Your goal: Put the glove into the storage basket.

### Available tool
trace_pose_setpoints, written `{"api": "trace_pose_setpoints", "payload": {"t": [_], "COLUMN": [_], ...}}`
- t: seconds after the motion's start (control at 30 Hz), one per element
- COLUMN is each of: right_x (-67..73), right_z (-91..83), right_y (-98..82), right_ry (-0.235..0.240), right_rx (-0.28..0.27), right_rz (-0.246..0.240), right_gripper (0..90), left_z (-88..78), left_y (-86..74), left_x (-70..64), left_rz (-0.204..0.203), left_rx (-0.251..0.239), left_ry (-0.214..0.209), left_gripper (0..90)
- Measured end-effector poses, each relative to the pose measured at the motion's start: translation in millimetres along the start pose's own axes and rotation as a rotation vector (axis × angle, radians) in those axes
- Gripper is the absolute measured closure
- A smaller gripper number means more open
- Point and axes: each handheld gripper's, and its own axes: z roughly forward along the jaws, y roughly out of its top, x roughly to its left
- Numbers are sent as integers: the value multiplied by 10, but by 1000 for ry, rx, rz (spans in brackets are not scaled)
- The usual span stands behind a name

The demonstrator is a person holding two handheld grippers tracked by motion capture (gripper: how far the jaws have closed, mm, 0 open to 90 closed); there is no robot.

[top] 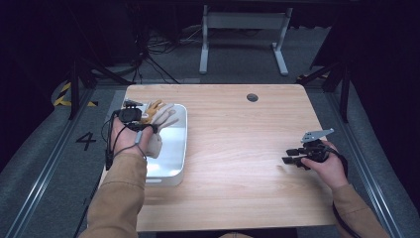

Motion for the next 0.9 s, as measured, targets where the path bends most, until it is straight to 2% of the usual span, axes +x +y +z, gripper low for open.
{"api": "trace_pose_setpoints", "payload": {"t": [0.27,0.43,0.67,0.9], "right_x": [-7,-5,-8,-6], "right_z": [-16,-19,-29,-45], "right_y": [-41,-66,-86,-108], "right_ry": [-5,-9,-10,-14], "right_rx": [2,10,9,8], "right_rz": [7,14,18,22], "right_gripper": [553,552,551,547], "left_z": [117,233,343,476], "left_y": [-27,-55,-90,-129], "left_x": [-7,20,57,133], "left_rz": [-5,-28,-38,-74], "left_rx": [4,15,23,47], "left_ry": [-5,0,12,20], "left_gripper": [663,663,662,659]}}
